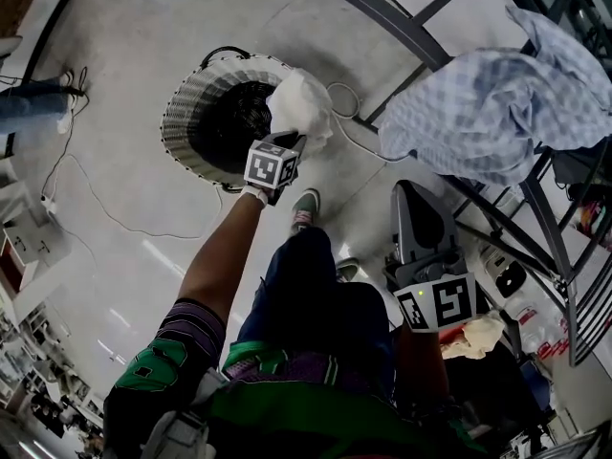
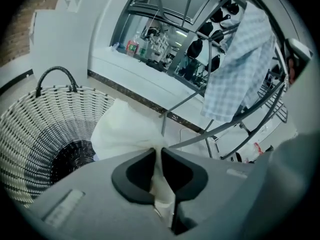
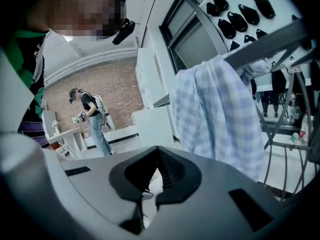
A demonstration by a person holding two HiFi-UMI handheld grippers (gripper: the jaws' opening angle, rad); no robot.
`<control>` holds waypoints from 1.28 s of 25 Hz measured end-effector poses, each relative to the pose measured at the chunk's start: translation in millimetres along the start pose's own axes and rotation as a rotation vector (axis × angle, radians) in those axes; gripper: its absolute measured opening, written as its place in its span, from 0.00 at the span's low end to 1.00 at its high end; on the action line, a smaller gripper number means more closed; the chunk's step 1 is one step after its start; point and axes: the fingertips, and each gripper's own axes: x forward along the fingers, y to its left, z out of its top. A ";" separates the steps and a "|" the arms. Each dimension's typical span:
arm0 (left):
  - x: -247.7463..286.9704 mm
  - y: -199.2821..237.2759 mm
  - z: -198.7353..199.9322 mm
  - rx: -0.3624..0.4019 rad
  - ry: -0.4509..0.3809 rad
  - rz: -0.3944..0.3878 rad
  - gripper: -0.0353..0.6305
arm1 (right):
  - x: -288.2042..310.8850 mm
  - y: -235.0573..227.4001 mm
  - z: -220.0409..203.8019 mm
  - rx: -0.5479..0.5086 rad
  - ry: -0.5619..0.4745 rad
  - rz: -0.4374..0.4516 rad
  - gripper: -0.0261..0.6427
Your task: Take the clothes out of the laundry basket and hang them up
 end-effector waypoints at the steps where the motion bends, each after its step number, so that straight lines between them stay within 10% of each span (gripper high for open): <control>1: -7.4 -3.1 3.2 0.001 -0.004 0.002 0.12 | -4.6 3.3 6.1 -0.006 -0.001 0.003 0.04; 32: -300.3 -209.8 109.2 0.143 -0.329 0.044 0.12 | -266.9 59.6 176.4 -0.092 -0.202 -0.019 0.04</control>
